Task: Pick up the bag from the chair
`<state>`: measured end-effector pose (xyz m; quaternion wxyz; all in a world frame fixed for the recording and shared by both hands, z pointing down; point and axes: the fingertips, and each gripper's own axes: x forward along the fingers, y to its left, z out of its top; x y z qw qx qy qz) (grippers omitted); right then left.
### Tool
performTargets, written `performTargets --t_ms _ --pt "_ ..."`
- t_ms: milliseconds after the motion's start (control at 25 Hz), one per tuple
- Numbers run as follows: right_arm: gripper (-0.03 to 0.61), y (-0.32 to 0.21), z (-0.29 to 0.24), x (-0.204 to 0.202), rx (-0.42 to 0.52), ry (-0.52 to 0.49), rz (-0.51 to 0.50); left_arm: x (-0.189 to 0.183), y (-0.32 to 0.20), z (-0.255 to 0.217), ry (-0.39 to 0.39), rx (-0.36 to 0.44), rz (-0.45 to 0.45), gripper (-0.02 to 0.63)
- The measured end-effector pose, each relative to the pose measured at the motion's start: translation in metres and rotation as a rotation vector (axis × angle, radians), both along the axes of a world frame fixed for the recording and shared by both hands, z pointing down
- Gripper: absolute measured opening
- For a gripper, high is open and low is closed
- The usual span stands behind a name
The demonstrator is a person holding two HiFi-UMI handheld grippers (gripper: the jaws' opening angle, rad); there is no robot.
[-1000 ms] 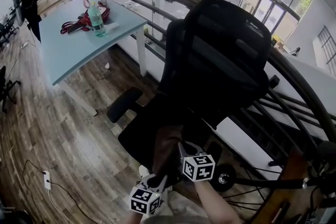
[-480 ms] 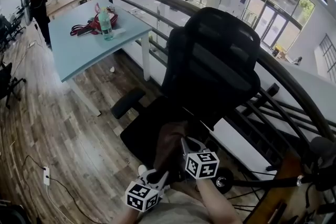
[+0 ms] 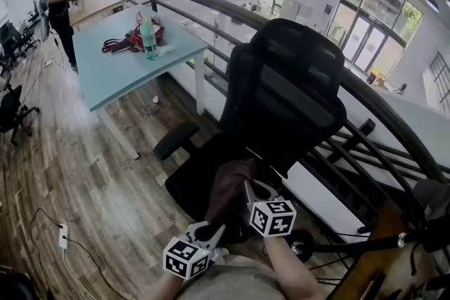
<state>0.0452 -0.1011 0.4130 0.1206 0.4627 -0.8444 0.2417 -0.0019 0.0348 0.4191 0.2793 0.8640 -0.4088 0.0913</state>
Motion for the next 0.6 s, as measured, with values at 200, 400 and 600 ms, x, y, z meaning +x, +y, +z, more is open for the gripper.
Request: performTargets --t_ms 200,400,600 --pt "0.008 0.0007 -0.0051 -0.0032 0.009 0.003 -0.003 -0.0040 0.0002 -0.0039 0.007 0.009 0.002 0.018" --pt "0.008 0.0015 -0.0055 -0.0048 0.017 0.026 -0.003 -0.0050 0.0011 -0.0053 0.009 0.013 0.009 0.018" --pt "0.008 0.0022 -0.0082 -0.0052 0.023 0.026 -0.002 -0.0047 0.0020 -0.0078 0.021 0.017 0.010 0.018"
